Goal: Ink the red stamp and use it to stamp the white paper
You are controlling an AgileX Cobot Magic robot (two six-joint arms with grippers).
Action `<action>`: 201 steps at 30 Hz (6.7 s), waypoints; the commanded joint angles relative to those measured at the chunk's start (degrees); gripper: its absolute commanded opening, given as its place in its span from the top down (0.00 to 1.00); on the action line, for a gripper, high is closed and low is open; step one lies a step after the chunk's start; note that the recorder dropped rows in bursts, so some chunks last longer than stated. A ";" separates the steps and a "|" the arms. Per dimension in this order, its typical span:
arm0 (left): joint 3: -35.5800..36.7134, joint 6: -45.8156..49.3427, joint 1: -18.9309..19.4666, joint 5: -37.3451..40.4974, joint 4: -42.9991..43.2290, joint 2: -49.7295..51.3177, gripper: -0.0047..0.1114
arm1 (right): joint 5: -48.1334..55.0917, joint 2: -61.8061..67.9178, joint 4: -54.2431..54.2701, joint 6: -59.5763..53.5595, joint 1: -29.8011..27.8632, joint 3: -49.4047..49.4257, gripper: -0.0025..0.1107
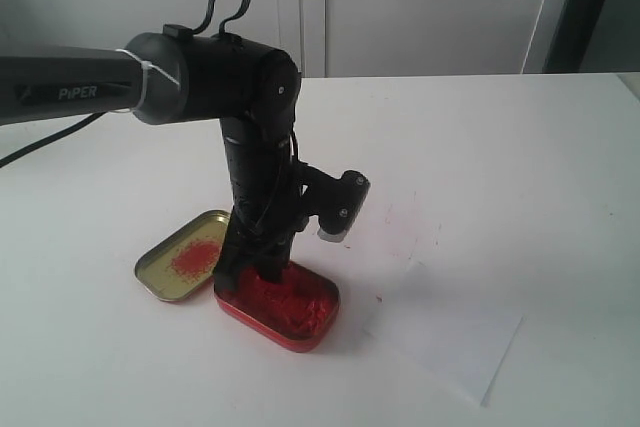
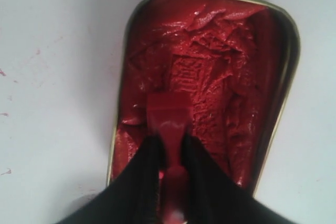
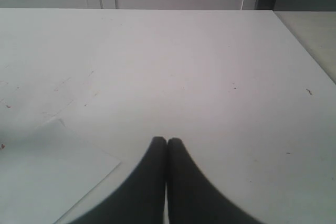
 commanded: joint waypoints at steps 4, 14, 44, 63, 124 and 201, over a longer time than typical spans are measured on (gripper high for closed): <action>0.14 -0.06 -0.28 1.74 -0.32 -0.29 0.96 | -0.81 -0.20 -0.33 0.02 0.03 0.26 0.98; 1.70 -0.06 -0.28 1.10 -0.32 -0.29 0.96 | -0.81 -0.20 -0.33 0.02 0.03 0.26 0.98; 9.85 -0.06 -0.28 -6.86 -0.78 1.22 0.96 | -0.81 -0.20 -0.33 0.02 0.03 0.26 0.98; 9.24 -0.76 -0.28 -5.37 1.53 1.68 0.96 | -0.81 -0.20 -0.33 0.02 0.03 0.26 0.98; 7.64 -4.84 -0.48 -3.98 2.74 -5.40 0.96 | -0.81 -0.20 -0.33 0.02 0.03 0.26 0.98; 7.43 -25.42 -7.13 -2.73 17.97 -9.10 0.96 | -0.81 -0.20 -0.33 0.02 0.03 0.26 0.98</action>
